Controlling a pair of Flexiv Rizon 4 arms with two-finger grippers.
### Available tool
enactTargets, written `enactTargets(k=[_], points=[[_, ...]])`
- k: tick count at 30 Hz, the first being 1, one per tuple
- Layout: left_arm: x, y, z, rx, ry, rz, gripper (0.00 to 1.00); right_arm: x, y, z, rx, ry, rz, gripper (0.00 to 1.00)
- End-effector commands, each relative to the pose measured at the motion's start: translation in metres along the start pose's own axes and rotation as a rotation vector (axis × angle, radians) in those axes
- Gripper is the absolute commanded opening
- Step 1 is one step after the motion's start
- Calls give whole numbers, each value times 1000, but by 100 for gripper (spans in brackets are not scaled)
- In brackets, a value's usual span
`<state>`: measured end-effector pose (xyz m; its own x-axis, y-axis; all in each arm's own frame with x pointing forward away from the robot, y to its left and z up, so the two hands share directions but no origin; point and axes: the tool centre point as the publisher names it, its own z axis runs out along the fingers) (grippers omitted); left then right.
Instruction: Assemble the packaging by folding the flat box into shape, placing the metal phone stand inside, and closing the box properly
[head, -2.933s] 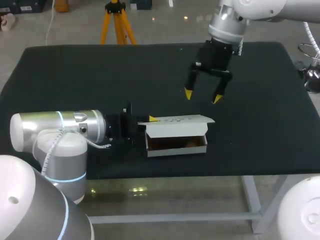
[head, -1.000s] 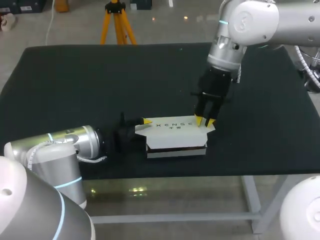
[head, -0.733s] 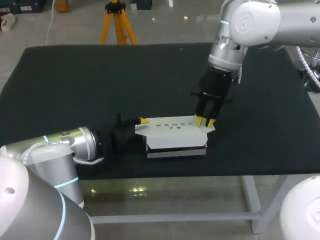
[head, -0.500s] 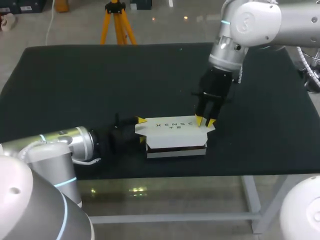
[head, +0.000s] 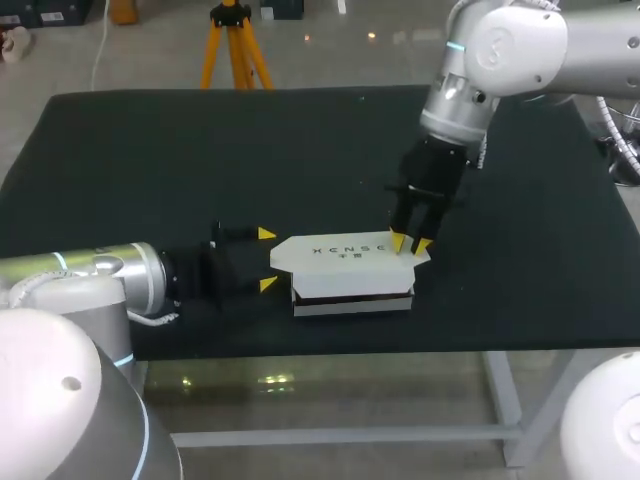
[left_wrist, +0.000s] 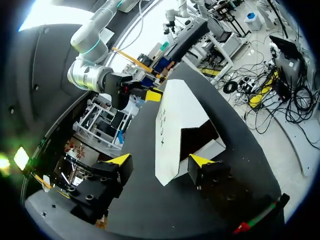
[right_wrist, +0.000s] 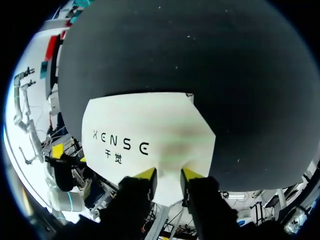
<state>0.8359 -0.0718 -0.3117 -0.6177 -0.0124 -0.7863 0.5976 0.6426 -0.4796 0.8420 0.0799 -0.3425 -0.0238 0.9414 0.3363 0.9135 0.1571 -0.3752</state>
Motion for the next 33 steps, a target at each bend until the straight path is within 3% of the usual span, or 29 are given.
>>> enactTargets(k=[1,4,5,6,19,21,24,27,28,29,33], points=[[-24,-6,-34,-43,251,-118,100,0,-3,2,-10,3,-2,35],[-35,-7,-39,-125,367,-225,100,0,-3,3,-11,5,-4,35],[-36,-9,-40,-191,407,-222,100,0,-3,3,-11,5,-4,35],[-38,-9,-40,-328,374,-207,100,0,-4,4,-12,6,-5,35],[-38,-9,-40,-328,374,-207,100,1,-5,5,-25,7,-7,35],[-41,-9,-34,-324,387,-281,100,2,-5,5,-25,6,-7,34],[-49,-8,-27,-353,421,-472,100,2,-5,6,-25,4,-5,33],[-61,-9,-24,-370,467,-731,100,2,-5,6,-26,2,-1,33],[-67,-8,-24,-384,460,-871,100,2,-6,5,-27,2,0,33],[-70,-7,-22,-504,359,-953,100,2,-6,5,-28,2,1,33],[-70,-7,-22,-504,359,-953,100,2,-6,5,-29,1,4,33]])
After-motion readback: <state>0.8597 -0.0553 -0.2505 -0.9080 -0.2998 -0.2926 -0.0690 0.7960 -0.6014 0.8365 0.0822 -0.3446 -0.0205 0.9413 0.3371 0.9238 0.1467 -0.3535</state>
